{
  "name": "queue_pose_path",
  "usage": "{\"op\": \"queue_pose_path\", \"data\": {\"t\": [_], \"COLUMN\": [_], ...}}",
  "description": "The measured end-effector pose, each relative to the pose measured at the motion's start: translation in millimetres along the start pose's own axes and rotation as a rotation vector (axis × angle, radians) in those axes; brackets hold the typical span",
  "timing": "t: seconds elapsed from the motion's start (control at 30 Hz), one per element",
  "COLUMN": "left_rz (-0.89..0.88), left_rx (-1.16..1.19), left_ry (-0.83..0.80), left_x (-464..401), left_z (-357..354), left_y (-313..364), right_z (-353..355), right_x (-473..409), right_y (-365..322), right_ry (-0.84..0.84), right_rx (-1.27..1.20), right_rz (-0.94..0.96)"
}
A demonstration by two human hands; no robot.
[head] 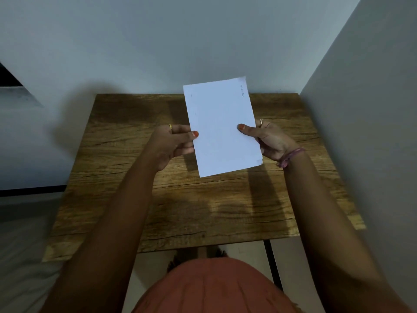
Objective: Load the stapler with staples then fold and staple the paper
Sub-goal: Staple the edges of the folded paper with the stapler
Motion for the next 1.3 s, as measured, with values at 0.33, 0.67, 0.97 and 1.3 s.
{"op": "queue_pose_path", "data": {"t": [0.33,0.67,0.97,1.3], "left_rz": [0.003,0.019,0.06,0.096], "left_rx": [-0.08,-0.054,0.123,0.206], "left_ry": [-0.011,-0.119,-0.075,0.009], "left_x": [-1.8,-4.3,-7.6,-5.0], "left_z": [1.8,-9.8,-19.2,-34.3], "left_y": [7.4,6.0,1.0,0.0], "right_z": [6.5,15.0,8.4,26.2], "right_x": [-0.8,1.6,10.4,17.6], "right_y": [-3.7,-12.1,-28.1,-46.2], "right_ry": [-0.01,0.066,0.031,0.124], "right_rx": [0.032,0.127,0.209,0.286], "right_rz": [0.039,0.201,0.348,0.474]}}
Point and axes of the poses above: each hand's wrist, its own x-axis away from the middle knuckle, its own z-axis out of the back of the hand, y = z × x, the point moved 10 cm from there along -x, towards the middle knuckle, and after that the axes turned 2 degrees about -z, right-handed, at the moved point
